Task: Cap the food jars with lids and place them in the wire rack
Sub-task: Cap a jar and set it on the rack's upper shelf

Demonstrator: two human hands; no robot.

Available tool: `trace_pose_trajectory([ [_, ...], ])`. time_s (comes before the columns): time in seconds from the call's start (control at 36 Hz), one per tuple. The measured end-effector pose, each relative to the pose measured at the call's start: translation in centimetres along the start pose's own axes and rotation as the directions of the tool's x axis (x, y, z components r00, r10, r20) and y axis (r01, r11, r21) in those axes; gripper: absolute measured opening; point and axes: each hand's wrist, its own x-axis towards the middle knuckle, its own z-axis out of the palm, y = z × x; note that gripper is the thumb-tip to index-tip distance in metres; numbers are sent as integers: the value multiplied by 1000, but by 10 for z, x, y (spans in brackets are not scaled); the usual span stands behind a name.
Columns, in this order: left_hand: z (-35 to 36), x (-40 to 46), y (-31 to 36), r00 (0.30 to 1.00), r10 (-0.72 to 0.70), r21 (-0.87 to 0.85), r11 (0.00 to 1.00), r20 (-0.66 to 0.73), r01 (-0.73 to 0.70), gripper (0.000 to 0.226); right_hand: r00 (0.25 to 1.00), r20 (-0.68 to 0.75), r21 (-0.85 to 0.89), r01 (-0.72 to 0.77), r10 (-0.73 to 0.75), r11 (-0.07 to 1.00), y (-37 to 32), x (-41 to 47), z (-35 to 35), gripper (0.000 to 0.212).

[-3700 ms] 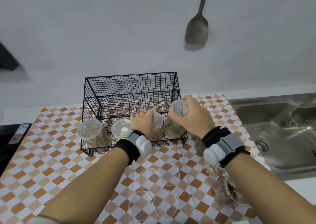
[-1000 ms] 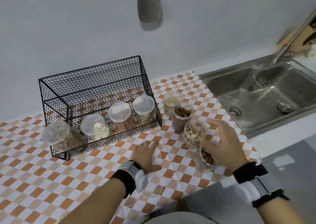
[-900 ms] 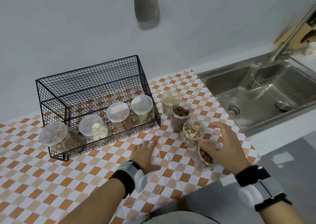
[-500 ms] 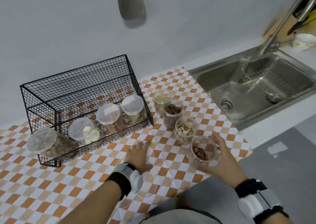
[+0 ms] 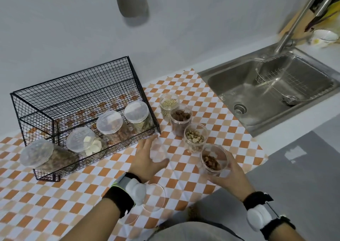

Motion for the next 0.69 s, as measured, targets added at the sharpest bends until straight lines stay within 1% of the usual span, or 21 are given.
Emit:
trace_pose_trajectory([
  [0.11,-8,-3,13,998,24,-107,994,-60,-30,72,1000,12,-30,-9,9,1000,4,1,-1,86],
  [0.19,-15,-8,29,995,23,-169,985,-100,-40,65,999,27,-29,-22,23,999,5,3,-3,90],
  [0.25,-19,-11,40,994,-20,-212,977,-104,-2,61,999,34,-44,-16,18,999,2,3,-3,93],
  [0.31,-24,-14,50,996,-51,-234,972,-71,33,55,999,39,-62,2,1,998,-2,2,-3,99],
  [0.39,-28,-16,58,994,-90,-289,955,-54,70,58,997,64,-60,40,-36,997,-9,0,-5,101],
  [0.44,-28,-18,62,991,-116,-336,938,-66,87,59,994,75,-29,76,-74,997,-14,0,-7,97],
  [0.53,-26,-20,69,987,-122,-409,910,-102,70,58,985,103,-5,136,-135,991,-26,0,-11,91],
  [0.61,-26,-24,78,989,-115,-469,881,-97,57,50,973,152,-36,180,-173,983,-40,3,-10,94],
  [0.69,-30,-31,93,991,-125,-479,874,-51,86,32,954,189,-56,248,-234,967,-45,9,-8,97],
])
